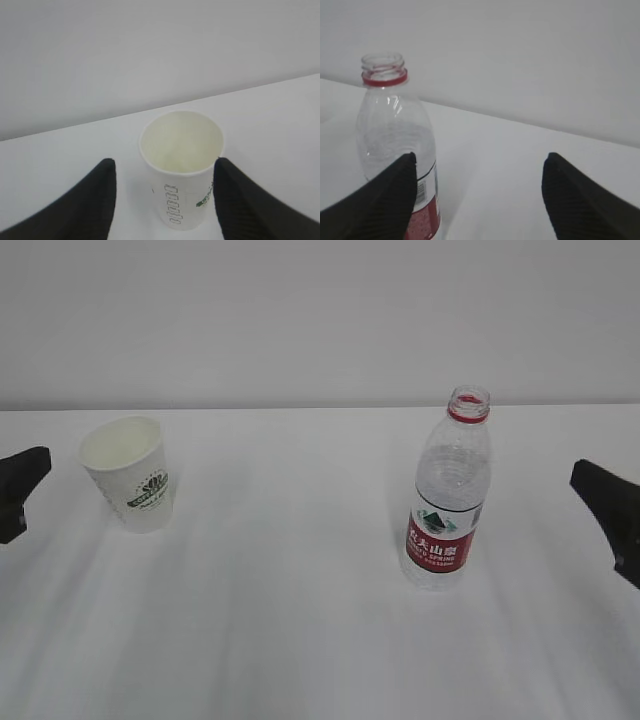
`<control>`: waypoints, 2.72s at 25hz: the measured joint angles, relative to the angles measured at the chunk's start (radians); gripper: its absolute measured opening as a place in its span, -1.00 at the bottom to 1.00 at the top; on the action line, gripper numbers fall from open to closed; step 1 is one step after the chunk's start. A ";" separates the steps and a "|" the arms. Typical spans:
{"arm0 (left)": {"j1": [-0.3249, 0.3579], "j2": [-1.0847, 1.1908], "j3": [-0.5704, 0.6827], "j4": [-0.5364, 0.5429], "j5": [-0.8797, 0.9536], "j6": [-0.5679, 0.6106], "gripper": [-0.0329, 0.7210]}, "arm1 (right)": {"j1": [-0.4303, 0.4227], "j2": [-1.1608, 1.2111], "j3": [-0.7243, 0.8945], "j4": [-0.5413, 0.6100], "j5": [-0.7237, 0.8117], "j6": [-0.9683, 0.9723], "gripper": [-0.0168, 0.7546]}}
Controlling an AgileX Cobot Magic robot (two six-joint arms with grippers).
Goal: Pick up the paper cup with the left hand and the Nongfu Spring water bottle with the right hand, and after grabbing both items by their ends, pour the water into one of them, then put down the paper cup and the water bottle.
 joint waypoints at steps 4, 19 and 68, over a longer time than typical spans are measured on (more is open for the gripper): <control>0.000 0.033 0.053 0.000 -0.099 0.000 0.28 | 0.000 0.097 0.036 0.000 -0.110 0.000 0.57; 0.000 0.191 0.074 0.118 -0.221 -0.010 0.28 | 0.000 0.456 0.100 -0.011 -0.320 -0.054 0.57; 0.000 0.329 0.177 0.121 -0.325 -0.014 0.28 | 0.000 0.719 -0.180 -0.266 -0.333 -0.086 0.71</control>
